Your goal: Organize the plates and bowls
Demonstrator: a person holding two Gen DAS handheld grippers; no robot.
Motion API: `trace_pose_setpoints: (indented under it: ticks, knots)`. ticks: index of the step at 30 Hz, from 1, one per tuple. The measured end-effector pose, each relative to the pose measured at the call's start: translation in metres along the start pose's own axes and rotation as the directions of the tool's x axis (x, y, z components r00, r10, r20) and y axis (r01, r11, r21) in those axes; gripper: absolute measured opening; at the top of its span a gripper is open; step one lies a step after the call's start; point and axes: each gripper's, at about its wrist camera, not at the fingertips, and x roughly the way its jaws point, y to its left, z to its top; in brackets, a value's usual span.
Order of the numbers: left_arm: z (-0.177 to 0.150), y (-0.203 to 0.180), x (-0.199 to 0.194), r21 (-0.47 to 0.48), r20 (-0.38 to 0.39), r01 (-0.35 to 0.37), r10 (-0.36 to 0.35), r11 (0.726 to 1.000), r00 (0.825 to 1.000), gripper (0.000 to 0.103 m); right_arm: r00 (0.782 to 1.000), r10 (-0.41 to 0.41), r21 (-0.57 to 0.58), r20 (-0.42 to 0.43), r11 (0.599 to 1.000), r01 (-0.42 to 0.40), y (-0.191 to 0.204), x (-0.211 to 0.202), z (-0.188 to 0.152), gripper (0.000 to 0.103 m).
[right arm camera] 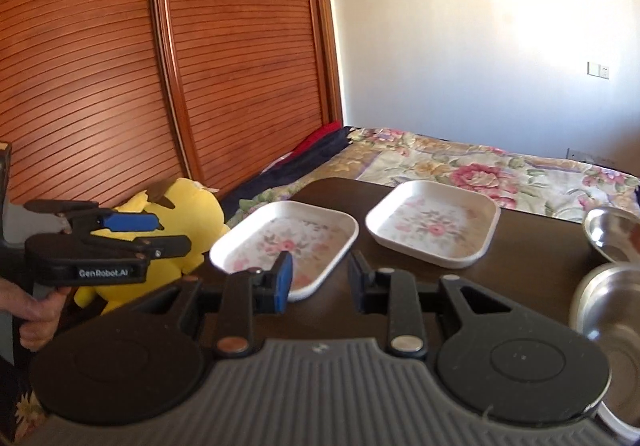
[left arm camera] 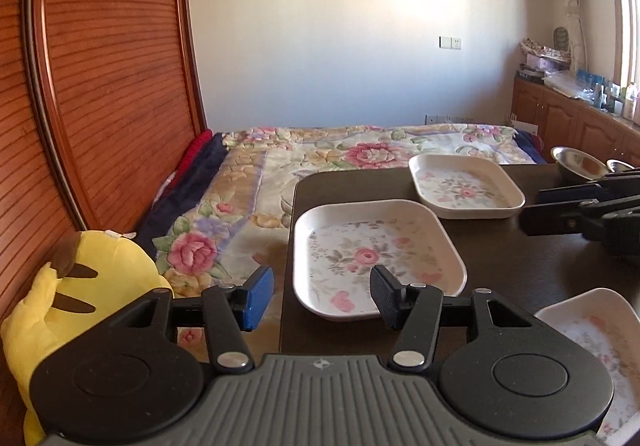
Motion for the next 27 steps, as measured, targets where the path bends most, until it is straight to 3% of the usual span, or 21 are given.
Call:
trace_pose_setpoints:
  ticks: [5, 13, 27]
  knots:
    - [0.005, 0.011, 0.027, 0.000, -0.032, 0.010, -0.010, 1.000, 0.999, 0.047, 0.998, 0.011, -0.009, -0.060, 1.000, -0.012, 0.004, 0.032, 0.009, 0.039]
    - [0.005, 0.017, 0.062, 0.006, -0.070, 0.048, -0.047, 0.999, 0.996, 0.036, 0.986, -0.016, -0.002, -0.167, 1.000, 0.016, -0.002, 0.078, 0.008, 0.039]
    - [-0.002, 0.027, 0.087, -0.027, -0.092, 0.069, -0.071, 0.997, 0.993, 0.031, 0.964, 0.000, 0.054, -0.264, 0.998, 0.015, -0.015, 0.119, 0.007, 0.037]
